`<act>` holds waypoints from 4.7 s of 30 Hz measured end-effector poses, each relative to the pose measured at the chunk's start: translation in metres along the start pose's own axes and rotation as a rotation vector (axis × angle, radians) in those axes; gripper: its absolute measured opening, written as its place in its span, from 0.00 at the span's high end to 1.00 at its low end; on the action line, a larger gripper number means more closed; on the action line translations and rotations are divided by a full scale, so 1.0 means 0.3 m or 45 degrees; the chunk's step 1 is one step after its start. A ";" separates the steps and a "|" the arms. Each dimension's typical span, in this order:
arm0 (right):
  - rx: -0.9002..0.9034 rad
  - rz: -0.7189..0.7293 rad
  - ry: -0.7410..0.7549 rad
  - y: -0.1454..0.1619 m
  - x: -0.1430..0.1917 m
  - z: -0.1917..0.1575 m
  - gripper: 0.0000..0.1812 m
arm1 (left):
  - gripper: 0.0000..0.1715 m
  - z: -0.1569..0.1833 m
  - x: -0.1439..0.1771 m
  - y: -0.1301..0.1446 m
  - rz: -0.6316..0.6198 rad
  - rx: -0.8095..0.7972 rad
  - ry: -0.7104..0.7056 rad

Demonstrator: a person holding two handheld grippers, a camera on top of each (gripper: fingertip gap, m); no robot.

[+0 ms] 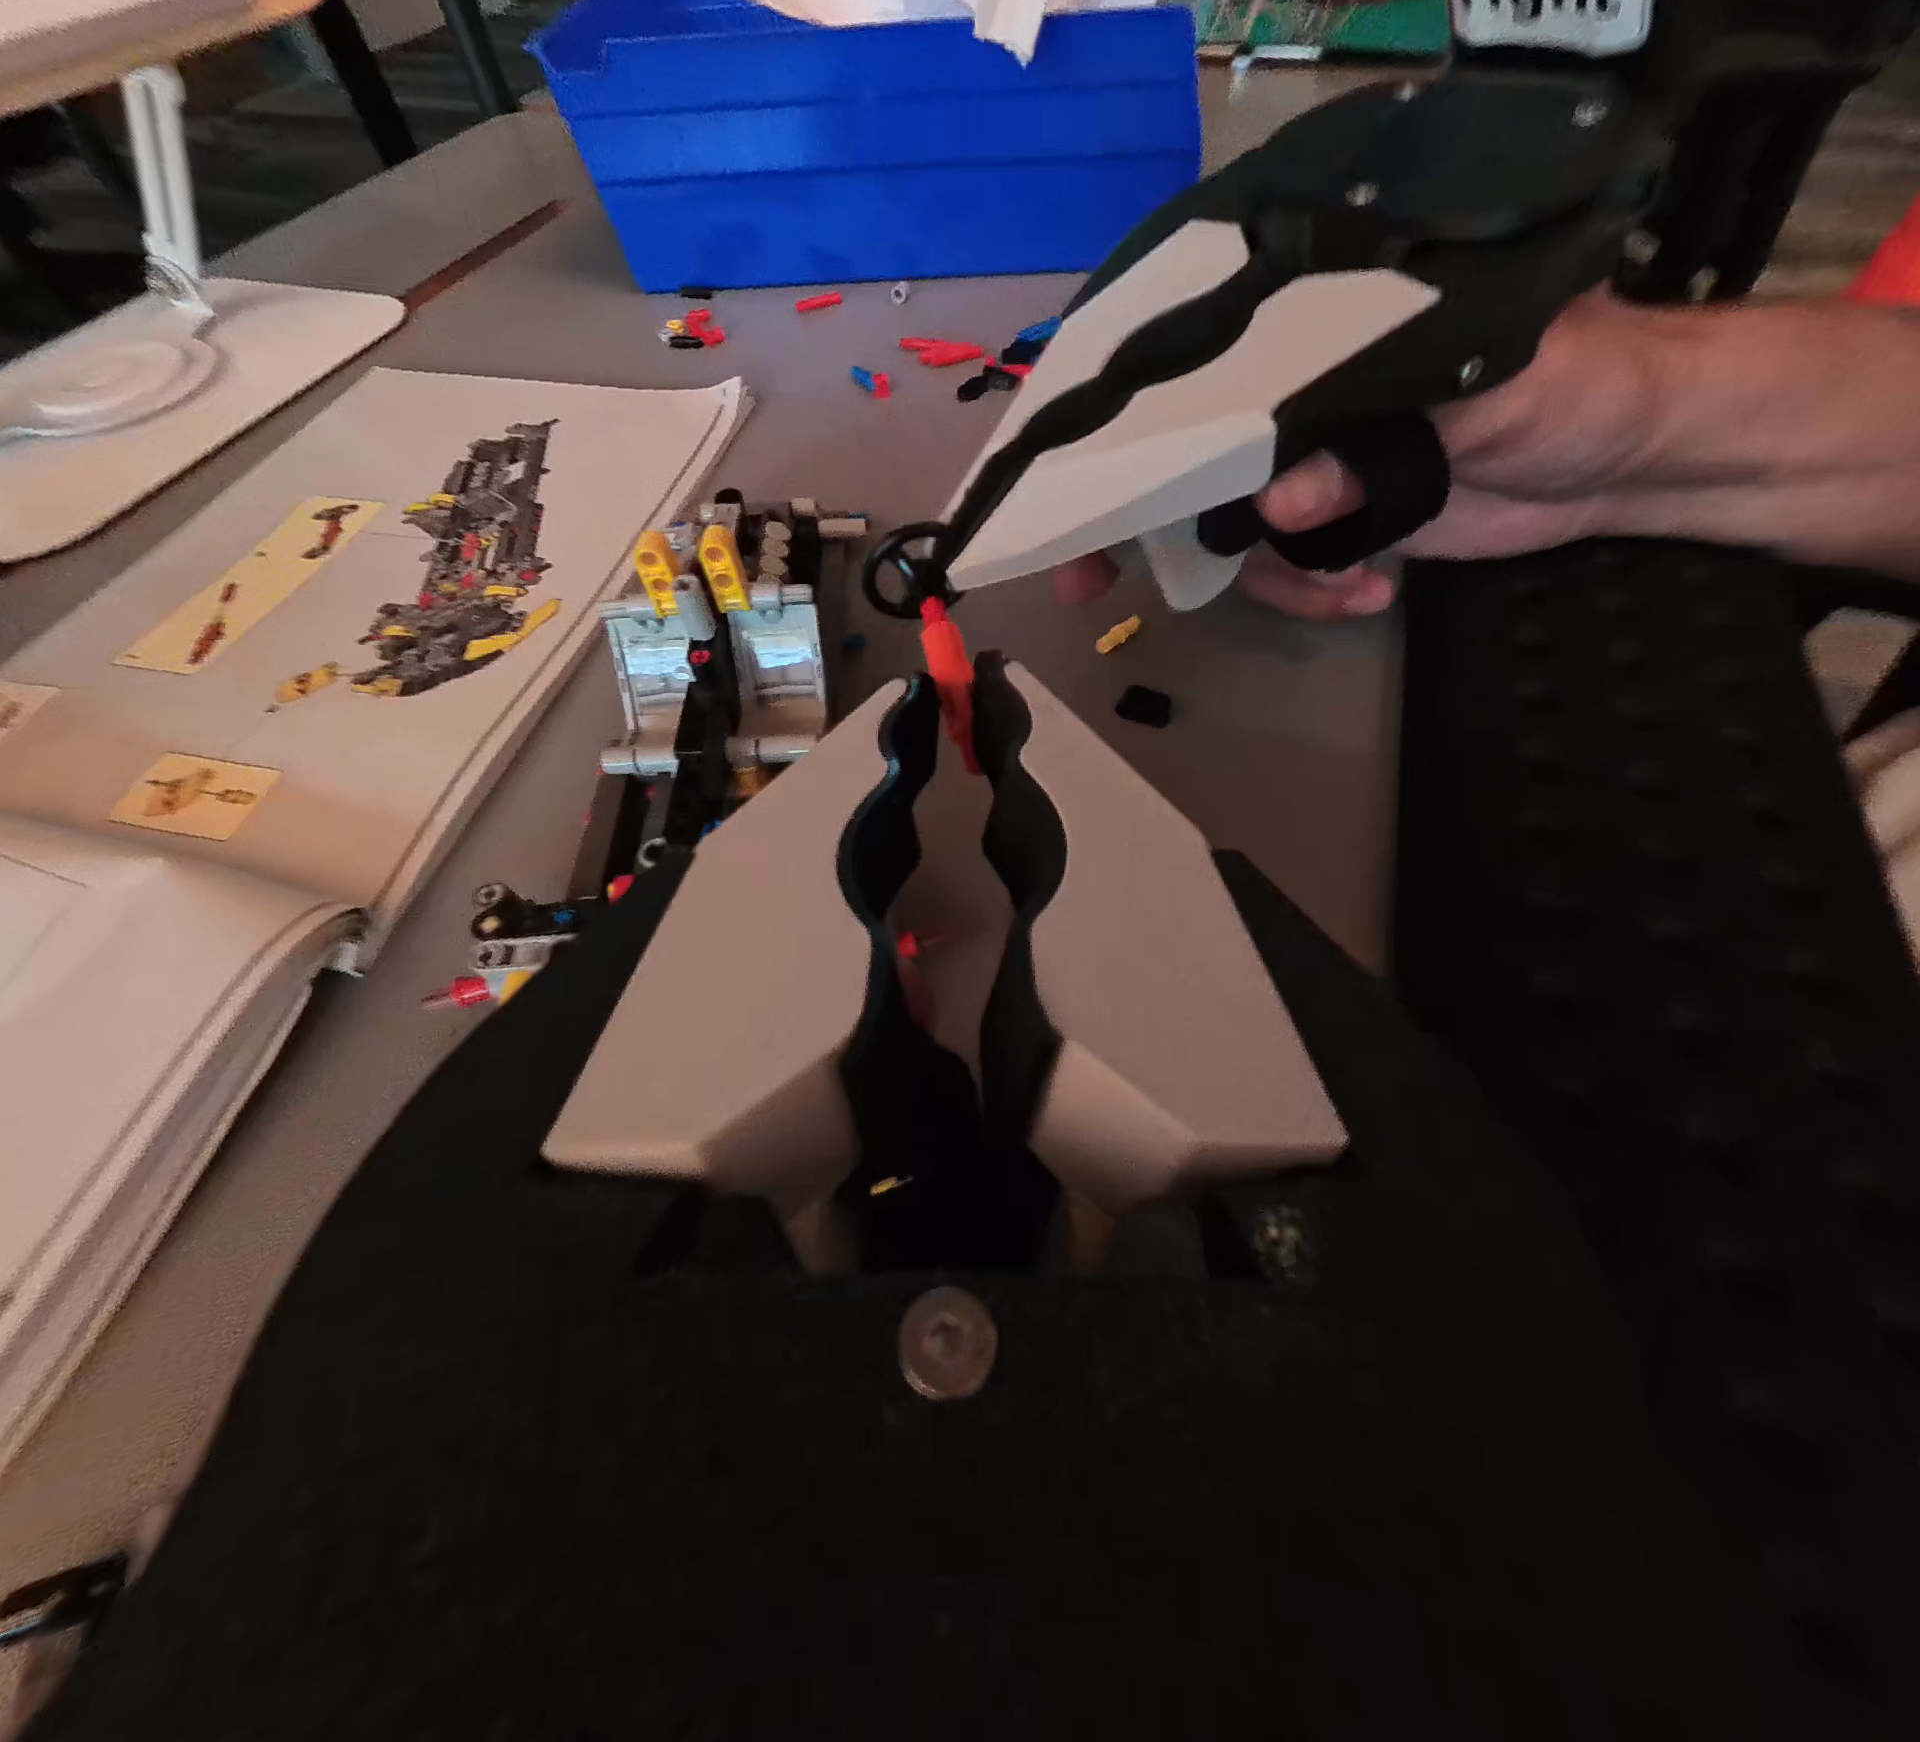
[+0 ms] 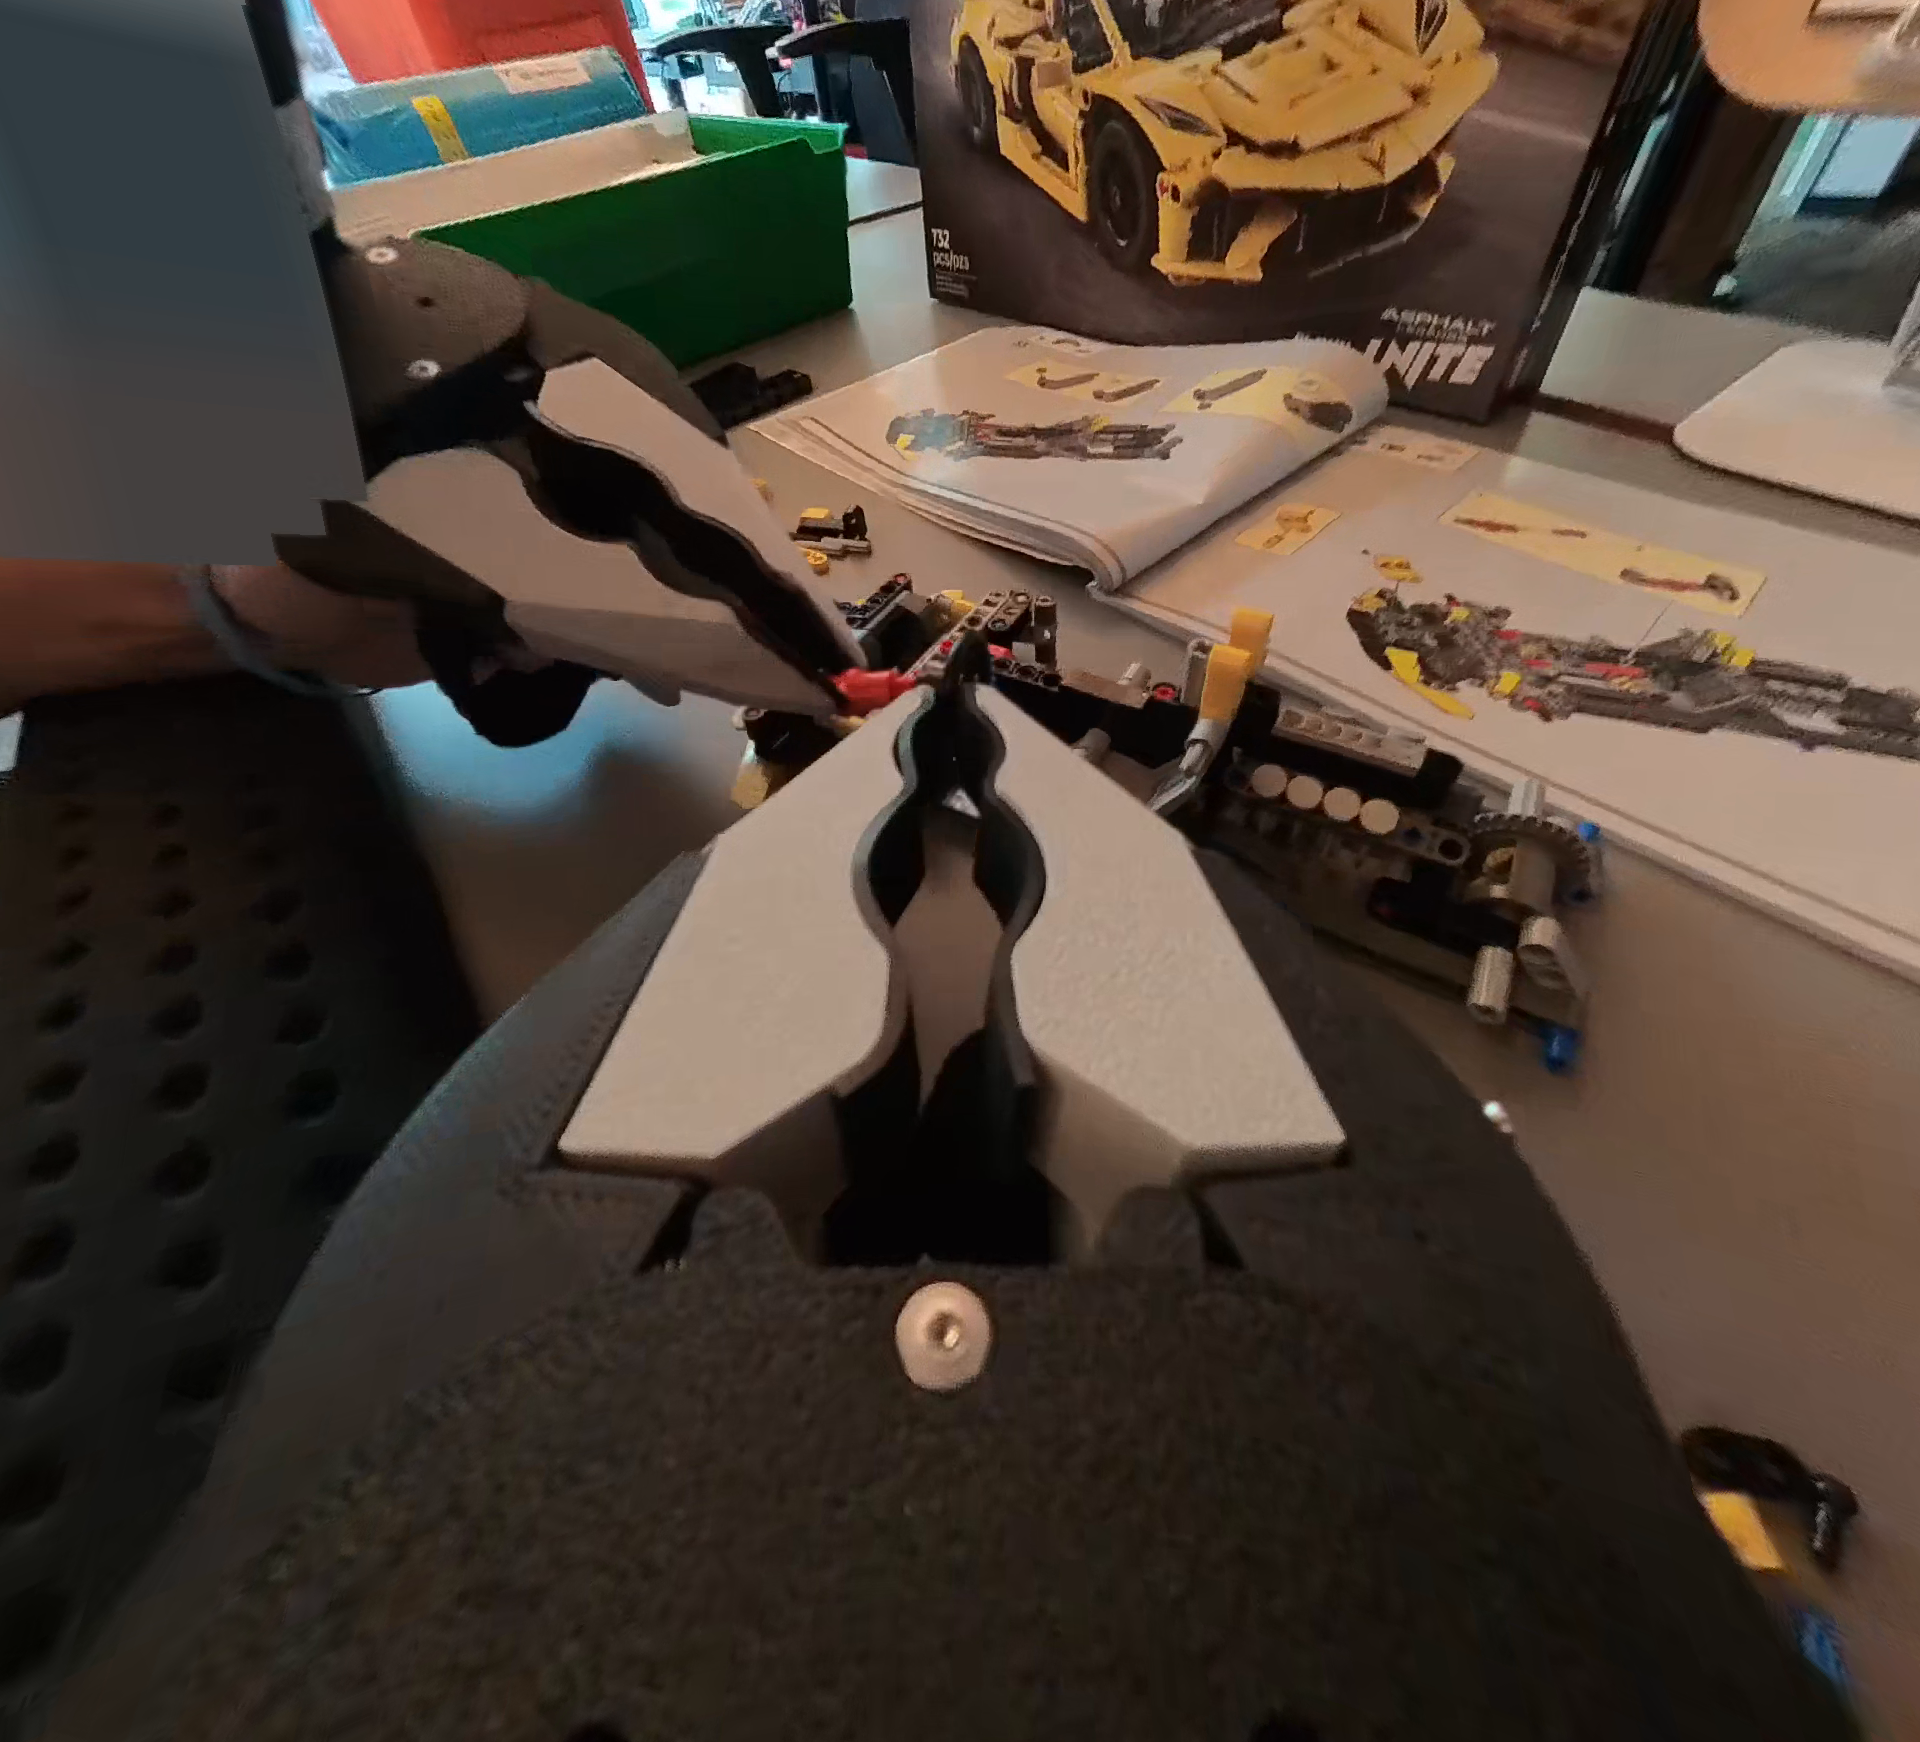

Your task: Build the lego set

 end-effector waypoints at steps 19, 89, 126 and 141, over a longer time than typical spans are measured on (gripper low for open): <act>0.242 0.103 -0.016 -0.017 0.022 -0.033 0.99 | 0.97 0.003 0.026 -0.005 0.068 0.119 0.174; -0.078 -0.097 -0.083 0.017 0.006 0.011 0.84 | 0.97 -0.001 -0.006 0.050 -0.180 -0.097 0.034; 0.366 -0.671 -0.187 0.167 0.092 0.030 0.86 | 0.96 0.129 -0.109 0.134 -0.486 -0.060 0.187; 0.423 -0.679 -0.188 0.177 0.099 0.029 0.87 | 0.89 0.097 -0.062 0.086 -0.324 0.122 0.239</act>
Point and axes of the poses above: each gripper's, where its closed fingertips meet, x back along the fingers, y out of its underside, z = x × y across the jaws, the point moved 7 cm from there along x, back along the fingers, and after that the axes turned 12 degrees about y, right-handed, at the moved point
